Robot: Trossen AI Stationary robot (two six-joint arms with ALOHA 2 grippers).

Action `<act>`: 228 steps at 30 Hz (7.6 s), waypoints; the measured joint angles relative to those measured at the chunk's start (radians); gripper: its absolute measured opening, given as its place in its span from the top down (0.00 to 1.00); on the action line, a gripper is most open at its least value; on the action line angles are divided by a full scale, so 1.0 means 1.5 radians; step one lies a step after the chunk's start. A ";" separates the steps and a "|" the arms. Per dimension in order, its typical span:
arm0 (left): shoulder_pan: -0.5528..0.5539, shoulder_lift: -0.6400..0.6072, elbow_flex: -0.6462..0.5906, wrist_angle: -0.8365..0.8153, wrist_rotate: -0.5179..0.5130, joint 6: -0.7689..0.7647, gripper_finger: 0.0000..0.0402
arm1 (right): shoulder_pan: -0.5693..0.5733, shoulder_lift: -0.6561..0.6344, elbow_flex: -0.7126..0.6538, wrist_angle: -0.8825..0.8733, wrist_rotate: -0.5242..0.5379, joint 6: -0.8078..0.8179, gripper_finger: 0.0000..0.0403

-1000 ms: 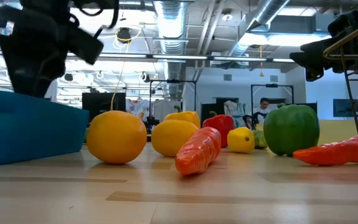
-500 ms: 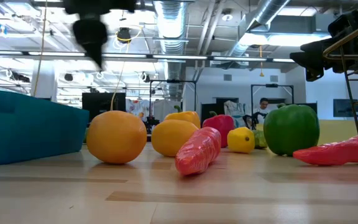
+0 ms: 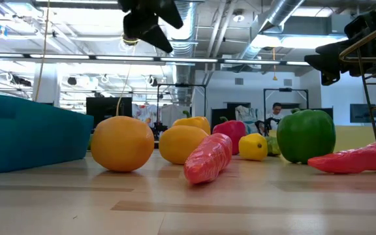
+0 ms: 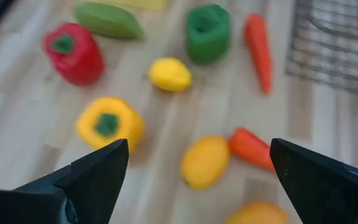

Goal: Sort produce into baskets
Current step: Put the yellow bell pepper into the blue bin, then put the green bell pepper into the blue bin

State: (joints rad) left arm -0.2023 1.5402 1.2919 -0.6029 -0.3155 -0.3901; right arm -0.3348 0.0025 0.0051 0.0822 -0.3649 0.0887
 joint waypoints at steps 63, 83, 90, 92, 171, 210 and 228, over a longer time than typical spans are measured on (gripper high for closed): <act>0.154 0.237 0.072 0.015 0.016 0.058 0.26 | 0.000 0.000 0.000 0.000 0.006 -0.002 0.51; 0.009 0.139 0.231 -0.508 0.064 -0.131 0.26 | 0.000 0.000 0.000 0.000 0.005 0.000 0.51; -0.088 0.131 0.231 -0.641 0.062 -0.320 0.26 | 0.000 0.000 0.000 0.000 0.005 0.000 0.51; -0.114 0.131 0.231 -0.638 0.063 -0.358 0.26 | 0.000 0.000 0.000 0.000 0.005 0.000 0.51; -0.201 0.085 0.020 -0.495 0.008 -0.561 0.02 | 0.036 0.134 0.055 0.087 0.035 0.099 0.25; -0.166 0.085 0.020 -0.451 -0.074 -0.480 0.02 | 0.099 0.610 0.403 -0.255 0.038 -0.012 0.23; -0.166 0.085 0.020 -0.451 -0.077 -0.480 0.02 | 0.156 0.728 0.403 -0.256 0.036 -0.046 0.07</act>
State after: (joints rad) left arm -0.4507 1.6684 1.3216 -1.2800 -0.4309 -1.1099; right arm -0.1012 1.0952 0.6090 -0.3012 -0.3111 0.0199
